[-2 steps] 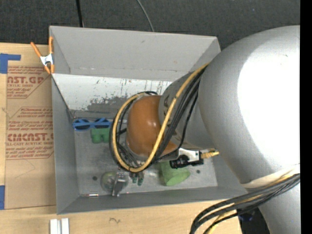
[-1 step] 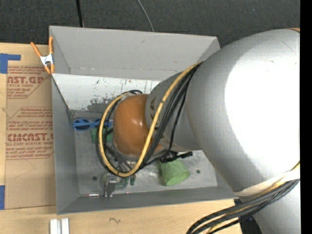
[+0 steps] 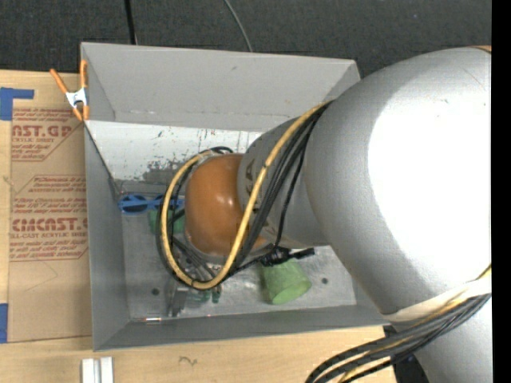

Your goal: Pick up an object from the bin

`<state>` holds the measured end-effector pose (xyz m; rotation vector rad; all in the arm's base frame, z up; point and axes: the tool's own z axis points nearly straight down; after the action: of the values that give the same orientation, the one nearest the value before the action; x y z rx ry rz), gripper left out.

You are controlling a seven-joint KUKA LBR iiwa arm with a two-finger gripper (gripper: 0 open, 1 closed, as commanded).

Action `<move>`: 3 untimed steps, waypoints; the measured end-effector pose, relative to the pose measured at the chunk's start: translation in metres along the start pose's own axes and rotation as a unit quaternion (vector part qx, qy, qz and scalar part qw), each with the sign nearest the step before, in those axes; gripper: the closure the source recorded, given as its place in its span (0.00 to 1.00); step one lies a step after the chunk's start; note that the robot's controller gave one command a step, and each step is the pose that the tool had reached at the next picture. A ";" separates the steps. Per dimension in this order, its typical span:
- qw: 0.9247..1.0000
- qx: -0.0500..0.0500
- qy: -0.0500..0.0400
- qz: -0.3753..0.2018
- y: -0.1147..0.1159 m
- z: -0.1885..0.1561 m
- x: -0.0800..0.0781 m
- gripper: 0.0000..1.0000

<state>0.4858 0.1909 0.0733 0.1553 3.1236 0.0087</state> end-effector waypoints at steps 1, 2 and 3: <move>1.000 0.003 0.007 0.000 0.000 -0.011 0.000 1.00; 1.000 0.003 0.007 0.000 0.001 -0.026 0.000 1.00; 1.000 0.003 0.007 0.000 0.001 -0.033 -0.001 1.00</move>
Offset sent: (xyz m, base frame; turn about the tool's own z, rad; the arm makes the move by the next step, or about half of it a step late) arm 0.0000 0.0001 0.0107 -0.0001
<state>0.4861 0.1920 0.1067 0.1564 3.1375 0.0017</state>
